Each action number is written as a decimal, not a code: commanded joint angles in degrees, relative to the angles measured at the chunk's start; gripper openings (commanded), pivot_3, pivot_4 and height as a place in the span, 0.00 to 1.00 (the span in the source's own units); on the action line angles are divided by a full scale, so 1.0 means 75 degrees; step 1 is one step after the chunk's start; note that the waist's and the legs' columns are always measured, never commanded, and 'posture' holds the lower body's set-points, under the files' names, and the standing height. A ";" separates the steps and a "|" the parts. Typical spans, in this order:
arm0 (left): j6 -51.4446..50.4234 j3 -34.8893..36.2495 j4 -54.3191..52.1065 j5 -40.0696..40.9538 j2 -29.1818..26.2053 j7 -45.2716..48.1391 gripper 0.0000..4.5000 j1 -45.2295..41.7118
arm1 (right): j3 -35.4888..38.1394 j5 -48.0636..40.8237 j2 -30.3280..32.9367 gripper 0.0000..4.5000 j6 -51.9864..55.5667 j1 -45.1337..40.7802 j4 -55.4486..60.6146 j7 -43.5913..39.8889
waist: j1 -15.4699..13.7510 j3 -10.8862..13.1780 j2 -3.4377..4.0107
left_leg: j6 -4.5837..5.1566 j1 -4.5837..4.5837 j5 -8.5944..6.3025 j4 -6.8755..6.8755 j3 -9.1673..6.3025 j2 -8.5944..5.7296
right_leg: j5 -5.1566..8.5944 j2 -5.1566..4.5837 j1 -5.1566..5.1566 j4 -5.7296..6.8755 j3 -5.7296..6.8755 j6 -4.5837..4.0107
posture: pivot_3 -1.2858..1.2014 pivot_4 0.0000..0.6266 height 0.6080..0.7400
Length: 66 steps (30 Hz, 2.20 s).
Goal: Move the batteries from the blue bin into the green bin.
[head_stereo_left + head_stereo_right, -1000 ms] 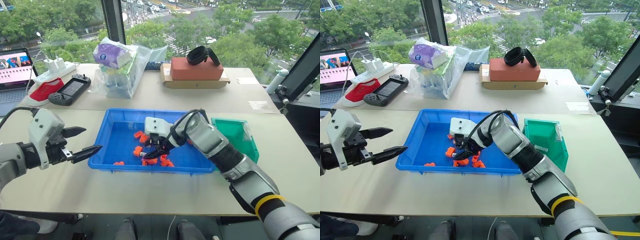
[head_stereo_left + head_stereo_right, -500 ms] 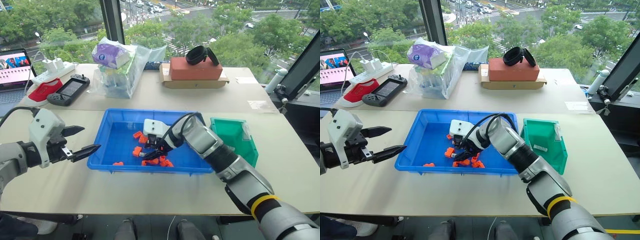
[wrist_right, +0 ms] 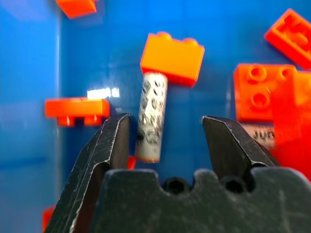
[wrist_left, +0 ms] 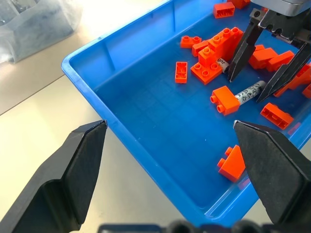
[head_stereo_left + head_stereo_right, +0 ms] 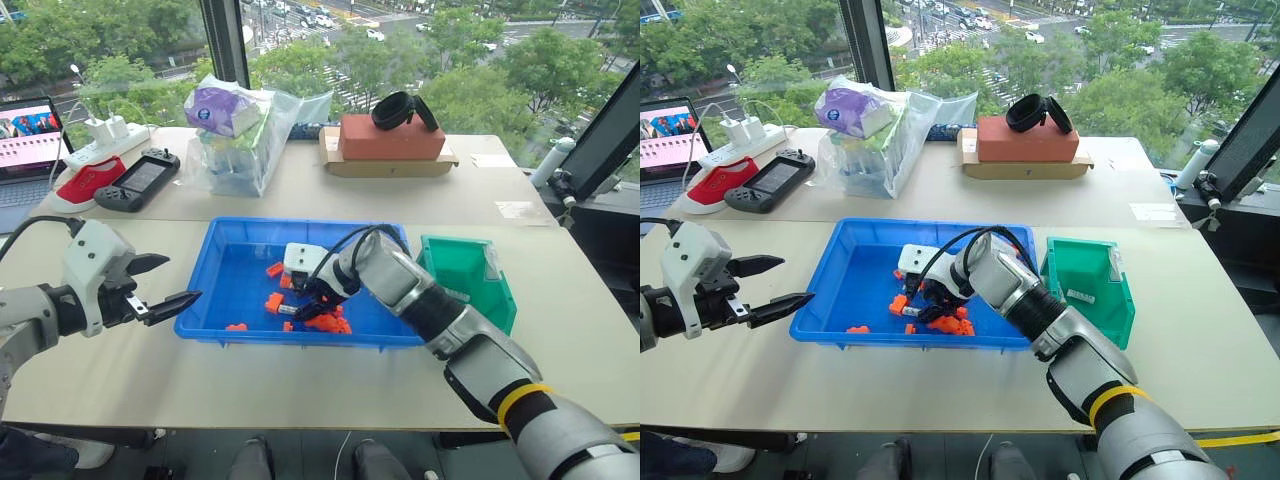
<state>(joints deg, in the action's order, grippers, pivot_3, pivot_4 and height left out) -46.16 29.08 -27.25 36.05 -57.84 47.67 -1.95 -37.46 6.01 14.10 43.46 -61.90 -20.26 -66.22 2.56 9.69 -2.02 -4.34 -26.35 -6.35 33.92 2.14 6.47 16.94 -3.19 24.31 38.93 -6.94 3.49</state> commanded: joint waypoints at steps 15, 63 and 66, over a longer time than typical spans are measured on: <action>0.0078 -0.0137 -0.0207 0.0490 0.0252 -0.0156 1.00 -0.0643 | 0.0822 -0.0943 0.0850 0.06 0.1365 0.0146 0.2242 -0.0823 | -0.0051 0.0002 -0.0001 | 0.0000 -0.0001 0.0000 0.0000 0.0000 0.0000 | 0.0001 0.0000 0.0000 -0.0001 0.0000 0.0000 | 0.52 0.24 0.96; 0.0241 -0.1485 0.0627 0.0274 0.0074 0.0616 1.00 -0.1987 | 0.2035 -0.2136 0.3321 0.99 0.1142 0.0022 0.3013 -0.0049 | -0.0201 0.0006 0.0001 | 0.0009 -0.0005 -0.0005 0.0004 -0.0006 -0.0001 | 0.0002 -0.0001 -0.0014 -0.0031 -0.0001 0.0006 | 0.52 0.24 0.96; 0.0123 -0.1238 0.0433 0.0313 0.0016 0.0508 1.00 -0.1744 | 0.1792 -0.1987 0.2658 0.99 0.0650 0.0089 0.2432 0.0269 | -0.0230 0.0006 0.0001 | 0.0008 -0.0007 -0.0004 0.0007 -0.0005 -0.0001 | 0.0003 -0.0001 -0.0009 -0.0022 0.0000 0.0005 | 0.52 0.24 0.96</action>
<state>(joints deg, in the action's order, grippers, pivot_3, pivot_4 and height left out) -44.91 17.14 -21.88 37.84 -56.70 52.08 -15.05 -24.36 -10.04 34.53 51.23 -60.99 -0.87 -65.65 0.83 9.74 -2.01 -4.28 -26.40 -6.38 33.98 2.10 6.46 16.96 -3.20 24.24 38.76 -6.93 3.53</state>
